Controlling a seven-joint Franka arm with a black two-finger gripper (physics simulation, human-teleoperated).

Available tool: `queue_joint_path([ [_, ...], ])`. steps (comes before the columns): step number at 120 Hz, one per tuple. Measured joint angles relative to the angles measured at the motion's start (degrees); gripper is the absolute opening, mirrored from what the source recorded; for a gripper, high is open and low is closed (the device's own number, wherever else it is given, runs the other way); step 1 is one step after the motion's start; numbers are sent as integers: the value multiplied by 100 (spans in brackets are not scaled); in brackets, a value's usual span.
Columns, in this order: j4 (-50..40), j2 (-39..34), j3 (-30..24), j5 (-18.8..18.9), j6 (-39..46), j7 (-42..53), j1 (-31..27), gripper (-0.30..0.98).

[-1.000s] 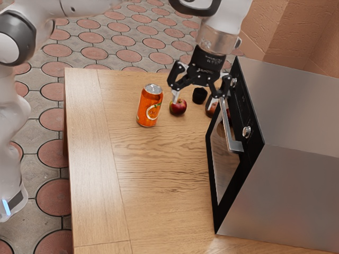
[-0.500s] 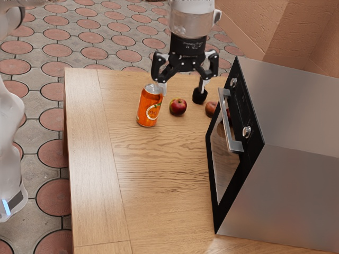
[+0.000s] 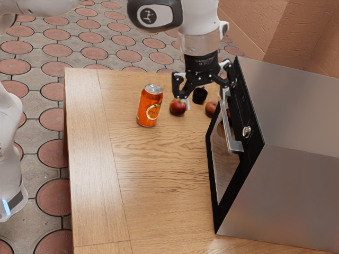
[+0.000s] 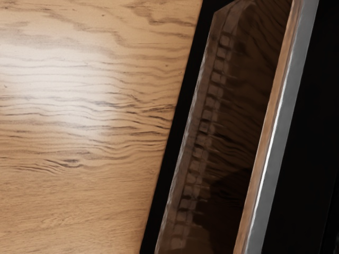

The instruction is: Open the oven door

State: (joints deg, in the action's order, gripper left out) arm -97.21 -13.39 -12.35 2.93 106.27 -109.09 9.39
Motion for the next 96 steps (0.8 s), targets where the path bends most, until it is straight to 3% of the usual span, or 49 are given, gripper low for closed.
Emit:
queue_joint_path([
  [36,-730,-168,-3,82,838,351,-101,69],
  [96,-727,187,4,61,1384,679,-299,68],
])
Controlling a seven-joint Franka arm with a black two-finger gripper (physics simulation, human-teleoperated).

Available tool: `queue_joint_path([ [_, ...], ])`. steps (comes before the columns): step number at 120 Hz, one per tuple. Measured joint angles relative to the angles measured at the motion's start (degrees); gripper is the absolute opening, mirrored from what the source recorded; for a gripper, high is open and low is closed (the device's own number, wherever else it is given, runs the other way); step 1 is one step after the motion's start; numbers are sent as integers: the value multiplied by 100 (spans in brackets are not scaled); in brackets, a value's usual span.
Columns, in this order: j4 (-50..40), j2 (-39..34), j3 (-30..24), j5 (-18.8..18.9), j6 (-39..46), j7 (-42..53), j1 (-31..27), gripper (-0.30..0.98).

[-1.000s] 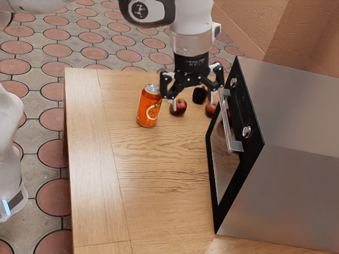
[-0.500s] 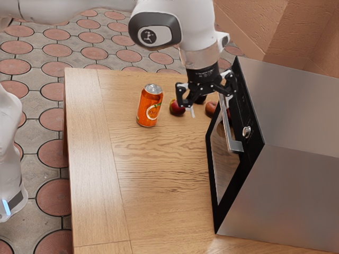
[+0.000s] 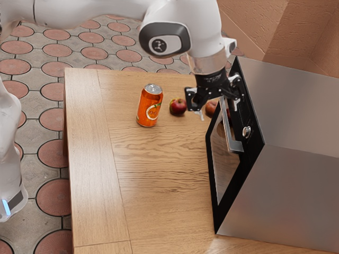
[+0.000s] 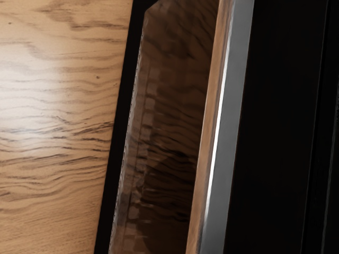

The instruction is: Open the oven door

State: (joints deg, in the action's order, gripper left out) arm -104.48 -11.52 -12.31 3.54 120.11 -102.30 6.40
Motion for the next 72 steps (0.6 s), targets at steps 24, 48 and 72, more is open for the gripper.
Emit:
queue_joint_path([
  [24,-134,44,0,-134,147,69,-83,69],
  [48,-257,162,0,-332,224,119,-172,69],
  [72,-325,328,8,-534,255,155,-225,69],
])
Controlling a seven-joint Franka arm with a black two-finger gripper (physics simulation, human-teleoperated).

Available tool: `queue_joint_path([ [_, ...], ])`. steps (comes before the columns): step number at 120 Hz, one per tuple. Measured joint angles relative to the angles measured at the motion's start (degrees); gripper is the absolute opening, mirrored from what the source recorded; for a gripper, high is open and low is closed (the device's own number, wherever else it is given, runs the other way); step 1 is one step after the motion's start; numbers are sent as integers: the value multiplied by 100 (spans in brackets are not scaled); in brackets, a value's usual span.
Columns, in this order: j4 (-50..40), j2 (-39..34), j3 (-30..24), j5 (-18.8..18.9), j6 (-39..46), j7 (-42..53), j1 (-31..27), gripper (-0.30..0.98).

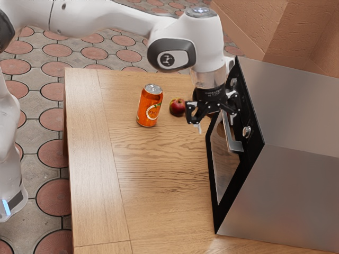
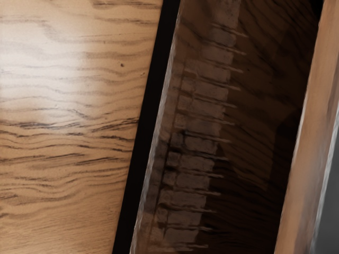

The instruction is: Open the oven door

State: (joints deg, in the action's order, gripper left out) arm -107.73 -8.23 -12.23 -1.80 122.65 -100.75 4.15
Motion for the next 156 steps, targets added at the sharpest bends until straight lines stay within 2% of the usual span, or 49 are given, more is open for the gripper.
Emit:
queue_joint_path([
  [14,-65,-21,8,-79,9,16,-60,69],
  [44,-1104,-805,14,-231,231,39,-153,68],
  [62,-1956,-1648,-134,-377,444,49,-409,67],
  [84,-2952,-2789,-288,-761,612,41,-666,67],
  [92,-3372,-3463,-615,-1046,633,45,-1017,67],
  [101,-3852,-4866,-1581,-1692,550,51,-1875,67],
  [108,-3839,-5308,-1975,-2054,452,55,-2170,67],
  [112,-3572,-5155,-2021,-2181,372,55,-2238,67],
  [120,-2697,-4245,-1369,-2253,190,32,-2378,68],
  [130,-778,-2712,-941,-1676,-504,-139,-2464,68],
  [135,-185,-2110,-721,-1415,-885,-261,-2453,68],
  [142,166,-1549,-424,-1172,-1320,-506,-2304,68],
  [149,282,-1225,214,-966,-1735,-824,-1693,69],
  [156,294,-1098,480,-791,-2104,-1163,-1388,69],
])
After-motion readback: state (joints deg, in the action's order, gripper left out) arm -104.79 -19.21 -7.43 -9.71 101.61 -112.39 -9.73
